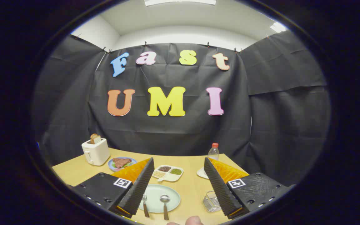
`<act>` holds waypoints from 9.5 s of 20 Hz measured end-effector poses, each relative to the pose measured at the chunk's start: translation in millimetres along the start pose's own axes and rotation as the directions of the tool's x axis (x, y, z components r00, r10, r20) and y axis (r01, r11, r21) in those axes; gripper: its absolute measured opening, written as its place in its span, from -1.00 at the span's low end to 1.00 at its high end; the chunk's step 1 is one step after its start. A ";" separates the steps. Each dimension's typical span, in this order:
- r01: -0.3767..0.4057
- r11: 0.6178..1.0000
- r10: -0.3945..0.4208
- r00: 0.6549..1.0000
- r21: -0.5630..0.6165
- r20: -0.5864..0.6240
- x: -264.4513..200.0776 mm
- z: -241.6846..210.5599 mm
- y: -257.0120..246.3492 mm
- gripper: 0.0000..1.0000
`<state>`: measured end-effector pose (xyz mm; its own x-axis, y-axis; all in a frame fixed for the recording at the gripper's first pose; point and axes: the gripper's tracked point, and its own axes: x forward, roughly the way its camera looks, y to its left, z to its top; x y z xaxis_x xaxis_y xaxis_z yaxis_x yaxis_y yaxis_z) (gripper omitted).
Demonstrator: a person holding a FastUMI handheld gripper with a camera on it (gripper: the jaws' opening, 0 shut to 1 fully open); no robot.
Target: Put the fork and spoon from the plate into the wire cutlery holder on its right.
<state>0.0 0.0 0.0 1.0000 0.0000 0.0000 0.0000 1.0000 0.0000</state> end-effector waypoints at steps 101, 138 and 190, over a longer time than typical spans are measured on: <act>-0.092 0.980 0.192 0.639 0.174 -0.745 -42.4 -101.5 -104.8 -1.00; 0.073 0.987 0.052 0.690 0.141 -0.722 -32.3 -99.5 -123.5 0.49; -0.159 0.987 0.088 0.443 0.019 -0.892 -23.6 -260.0 100.6 -0.70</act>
<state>-23.6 100.6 -260.0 0.4429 0.0882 -0.8922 -0.1592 0.9871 0.0185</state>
